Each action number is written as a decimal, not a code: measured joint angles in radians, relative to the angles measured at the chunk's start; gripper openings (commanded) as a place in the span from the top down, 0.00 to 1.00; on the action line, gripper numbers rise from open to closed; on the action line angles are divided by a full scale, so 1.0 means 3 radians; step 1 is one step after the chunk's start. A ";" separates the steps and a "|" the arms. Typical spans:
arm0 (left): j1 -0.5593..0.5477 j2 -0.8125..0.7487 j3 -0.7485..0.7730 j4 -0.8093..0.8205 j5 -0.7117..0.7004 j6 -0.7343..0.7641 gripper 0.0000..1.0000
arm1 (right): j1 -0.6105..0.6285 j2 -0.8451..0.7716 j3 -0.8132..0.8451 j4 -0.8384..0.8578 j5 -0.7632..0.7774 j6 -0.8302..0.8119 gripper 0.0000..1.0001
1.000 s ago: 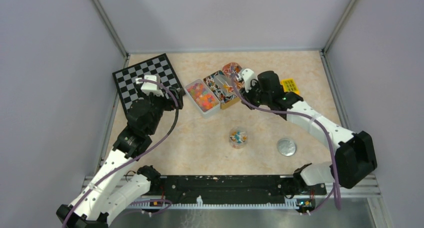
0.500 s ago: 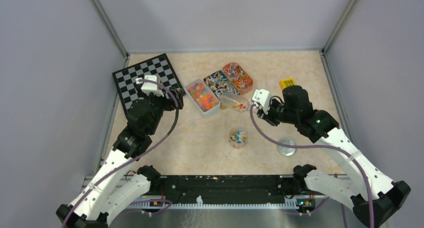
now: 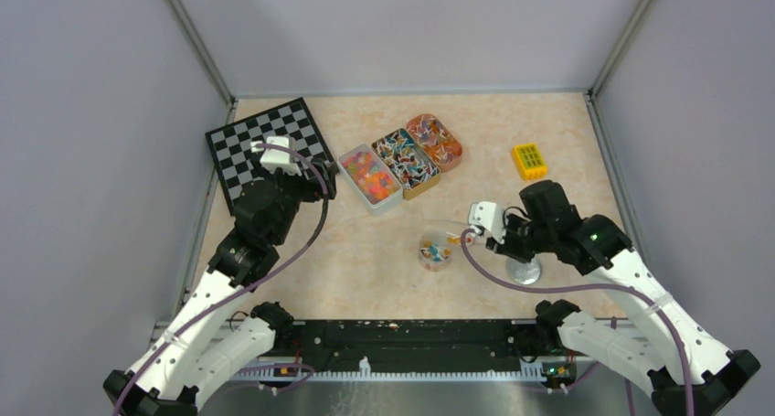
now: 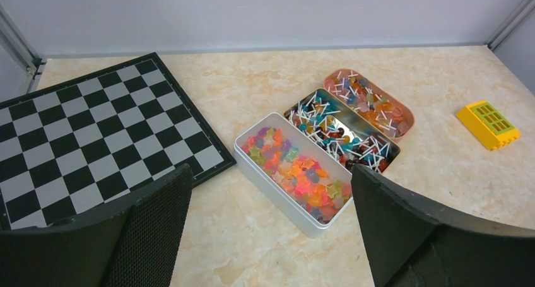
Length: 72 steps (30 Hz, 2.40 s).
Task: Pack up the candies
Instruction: Place the fake candies in the packing bottle.
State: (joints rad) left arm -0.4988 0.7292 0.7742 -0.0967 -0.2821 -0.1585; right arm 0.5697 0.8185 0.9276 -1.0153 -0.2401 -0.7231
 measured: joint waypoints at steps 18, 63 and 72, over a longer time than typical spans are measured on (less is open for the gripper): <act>0.0000 0.0001 0.0000 0.0000 0.0000 0.0000 0.01 | 0.0192 0.0407 0.0212 -0.0661 0.0473 0.0065 1.00; 0.0000 0.0001 0.0000 0.0000 0.0000 0.0001 0.01 | 0.0422 0.0857 0.0563 -0.0940 0.0835 0.0441 1.00; 0.0000 0.0000 0.0000 0.0000 0.0001 0.0000 0.01 | 0.0446 0.0909 0.0656 -0.0979 0.0877 0.0472 1.00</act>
State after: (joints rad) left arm -0.4988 0.7292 0.7742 -0.0967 -0.2817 -0.1585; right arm 0.7036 1.0912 1.1244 -1.3090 0.0231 -0.5816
